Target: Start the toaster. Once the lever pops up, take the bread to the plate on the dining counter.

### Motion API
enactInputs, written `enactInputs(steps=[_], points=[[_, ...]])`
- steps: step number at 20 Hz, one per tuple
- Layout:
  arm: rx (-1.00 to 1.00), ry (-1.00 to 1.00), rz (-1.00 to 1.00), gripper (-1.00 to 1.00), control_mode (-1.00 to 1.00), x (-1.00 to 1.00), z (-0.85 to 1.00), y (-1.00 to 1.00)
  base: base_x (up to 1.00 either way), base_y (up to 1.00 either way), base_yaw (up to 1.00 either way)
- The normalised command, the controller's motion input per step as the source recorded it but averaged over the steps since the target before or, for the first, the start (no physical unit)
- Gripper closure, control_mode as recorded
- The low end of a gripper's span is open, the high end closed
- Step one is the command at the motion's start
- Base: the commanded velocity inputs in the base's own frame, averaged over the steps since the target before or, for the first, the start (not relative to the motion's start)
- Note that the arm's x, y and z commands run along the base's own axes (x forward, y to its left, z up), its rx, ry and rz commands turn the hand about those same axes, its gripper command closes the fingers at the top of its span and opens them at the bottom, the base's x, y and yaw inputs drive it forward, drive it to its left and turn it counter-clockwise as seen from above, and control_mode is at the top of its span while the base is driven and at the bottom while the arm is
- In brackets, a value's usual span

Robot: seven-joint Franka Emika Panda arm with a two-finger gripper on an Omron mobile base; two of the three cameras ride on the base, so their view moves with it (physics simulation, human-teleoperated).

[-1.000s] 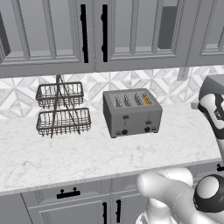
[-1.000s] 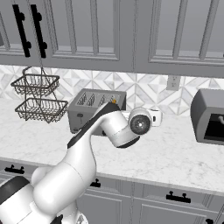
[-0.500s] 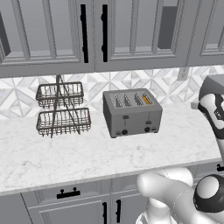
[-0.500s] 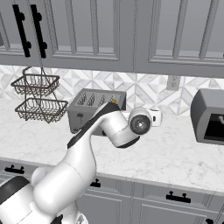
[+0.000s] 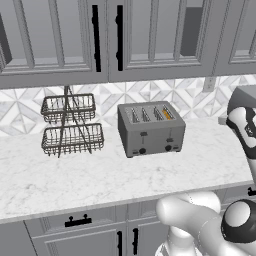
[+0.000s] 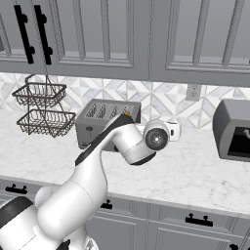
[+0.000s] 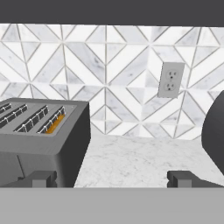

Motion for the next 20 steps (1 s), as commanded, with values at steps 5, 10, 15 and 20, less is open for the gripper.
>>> enactInputs(steps=[5,10,15,20], points=[[0.0,0.0,0.0,-1.0,-1.0,0.0,0.0,0.0,0.0,0.0,0.0],[0.0,0.0,0.0,-1.0,-1.0,0.0,0.0,0.0,0.0,0.0,0.0],[0.0,0.0,0.0,-1.0,-1.0,0.0,0.0,0.0,0.0,0.0,0.0],[0.0,0.0,0.0,-1.0,-1.0,0.0,0.0,0.0,0.0,0.0,0.0]])
